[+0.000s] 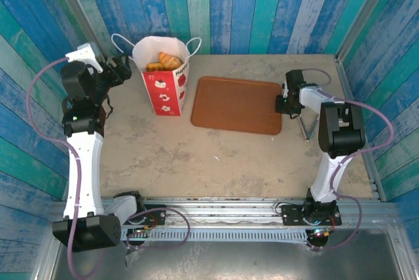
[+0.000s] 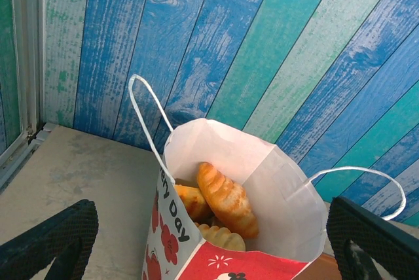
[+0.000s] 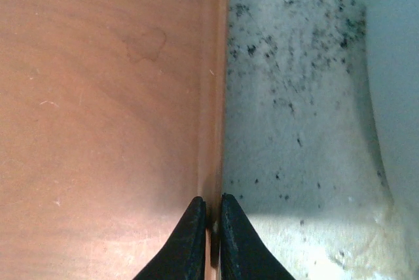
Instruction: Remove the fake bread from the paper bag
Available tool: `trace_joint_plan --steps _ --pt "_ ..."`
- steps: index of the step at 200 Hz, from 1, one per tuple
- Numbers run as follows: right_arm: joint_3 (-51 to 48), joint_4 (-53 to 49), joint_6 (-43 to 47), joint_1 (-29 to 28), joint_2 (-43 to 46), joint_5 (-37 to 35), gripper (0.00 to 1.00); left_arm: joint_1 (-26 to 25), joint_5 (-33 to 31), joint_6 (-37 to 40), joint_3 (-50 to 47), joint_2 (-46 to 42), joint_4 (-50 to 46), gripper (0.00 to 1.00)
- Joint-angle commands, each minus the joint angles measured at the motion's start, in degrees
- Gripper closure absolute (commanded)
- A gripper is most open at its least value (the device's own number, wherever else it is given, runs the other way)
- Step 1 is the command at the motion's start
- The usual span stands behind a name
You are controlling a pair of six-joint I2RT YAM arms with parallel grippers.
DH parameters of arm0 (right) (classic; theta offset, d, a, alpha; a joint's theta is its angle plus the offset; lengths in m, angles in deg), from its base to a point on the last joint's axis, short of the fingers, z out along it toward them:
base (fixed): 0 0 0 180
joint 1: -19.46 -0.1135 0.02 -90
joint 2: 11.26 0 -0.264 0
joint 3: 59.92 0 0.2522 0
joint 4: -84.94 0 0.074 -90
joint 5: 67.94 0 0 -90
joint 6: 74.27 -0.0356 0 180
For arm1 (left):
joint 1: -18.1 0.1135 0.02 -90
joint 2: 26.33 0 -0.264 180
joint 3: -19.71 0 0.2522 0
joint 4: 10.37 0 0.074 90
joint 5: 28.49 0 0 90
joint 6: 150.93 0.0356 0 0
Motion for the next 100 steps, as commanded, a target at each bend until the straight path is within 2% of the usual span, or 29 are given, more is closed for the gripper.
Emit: trace_joint_plan --steps 1,23,100 --pt "1.5 -3.8 5.1 0.7 -1.7 0.7 0.86 0.3 -0.5 1.4 -0.6 -1.3 -0.3 0.06" --pt "2.2 -4.4 5.9 0.8 -2.7 1.2 0.84 0.3 -0.6 1.4 -0.7 -1.4 -0.5 0.06" --pt "5.5 -5.3 14.0 2.8 -4.1 0.9 0.92 0.3 0.1 1.8 -0.5 -1.8 -1.3 0.06"
